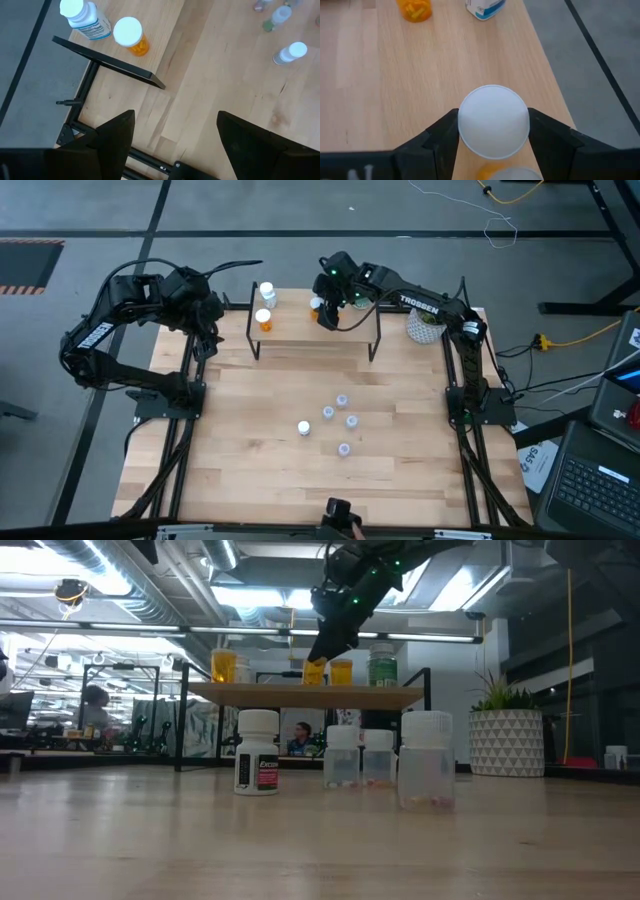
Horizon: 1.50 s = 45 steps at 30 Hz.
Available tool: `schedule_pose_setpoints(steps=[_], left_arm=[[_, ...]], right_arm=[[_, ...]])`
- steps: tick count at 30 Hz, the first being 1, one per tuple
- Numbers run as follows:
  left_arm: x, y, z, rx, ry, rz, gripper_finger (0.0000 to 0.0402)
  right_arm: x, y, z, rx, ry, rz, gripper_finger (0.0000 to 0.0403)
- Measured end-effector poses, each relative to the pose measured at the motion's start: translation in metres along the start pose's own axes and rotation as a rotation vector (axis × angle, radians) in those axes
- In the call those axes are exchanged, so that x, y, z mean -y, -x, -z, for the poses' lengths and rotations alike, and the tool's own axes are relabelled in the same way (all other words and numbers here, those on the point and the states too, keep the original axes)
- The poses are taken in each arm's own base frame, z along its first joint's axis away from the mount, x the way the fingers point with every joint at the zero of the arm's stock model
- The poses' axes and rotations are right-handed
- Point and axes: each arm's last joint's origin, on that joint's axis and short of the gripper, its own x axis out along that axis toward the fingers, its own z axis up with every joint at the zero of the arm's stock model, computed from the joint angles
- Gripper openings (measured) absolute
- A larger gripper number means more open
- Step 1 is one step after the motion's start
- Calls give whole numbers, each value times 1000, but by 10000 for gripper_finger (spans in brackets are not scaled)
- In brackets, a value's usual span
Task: Pick and place medicine bottles onto shelf by color
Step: Put the orange medicine bottle on the shelf, then put the transparent medicine bottle on the shelf
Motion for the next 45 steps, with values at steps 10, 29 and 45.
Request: schedule_pose_setpoints(steps=[10, 29, 45], left_arm=[[0, 0, 0, 0, 1, 1, 279], [0, 0, 0, 0, 2, 0, 279], [0, 0, 0, 0, 7, 0, 279]], right_arm=[[0, 0, 0, 0, 4, 1, 247], [-8, 47, -39, 113, 1, 9, 265], [-97, 101, -36, -172, -14, -177, 265]])
